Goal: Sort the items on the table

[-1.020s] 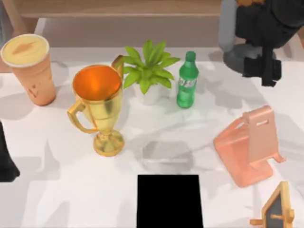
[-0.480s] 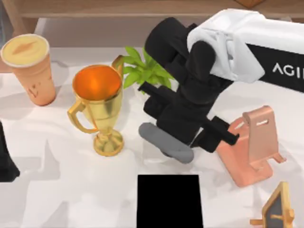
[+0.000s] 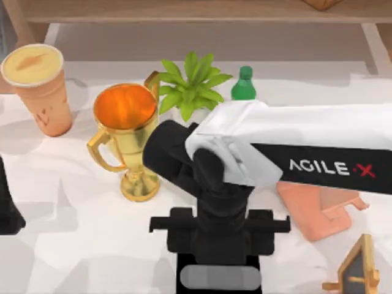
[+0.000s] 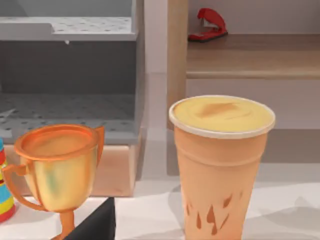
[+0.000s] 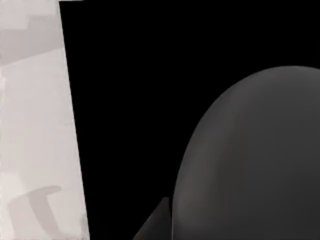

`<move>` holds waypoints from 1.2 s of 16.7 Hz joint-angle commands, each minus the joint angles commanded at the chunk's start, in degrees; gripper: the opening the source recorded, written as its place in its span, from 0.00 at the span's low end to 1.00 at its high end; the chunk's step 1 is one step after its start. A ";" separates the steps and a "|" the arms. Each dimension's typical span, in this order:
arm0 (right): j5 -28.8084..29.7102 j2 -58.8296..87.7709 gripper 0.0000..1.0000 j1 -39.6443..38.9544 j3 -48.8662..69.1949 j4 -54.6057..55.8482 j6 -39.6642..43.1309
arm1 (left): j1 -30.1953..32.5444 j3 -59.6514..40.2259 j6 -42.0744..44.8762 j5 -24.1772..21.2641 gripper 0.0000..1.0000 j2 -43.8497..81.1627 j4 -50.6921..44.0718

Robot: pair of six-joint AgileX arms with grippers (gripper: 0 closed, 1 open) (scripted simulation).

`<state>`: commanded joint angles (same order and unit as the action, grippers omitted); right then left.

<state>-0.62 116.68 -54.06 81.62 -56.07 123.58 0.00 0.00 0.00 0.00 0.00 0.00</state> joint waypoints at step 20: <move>0.01 0.83 0.53 -0.05 -1.28 2.04 0.10 | 0.00 0.00 0.00 0.00 1.00 0.00 0.00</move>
<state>-0.61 117.51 -54.11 80.34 -54.03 123.68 0.00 0.00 0.00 0.00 0.00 0.00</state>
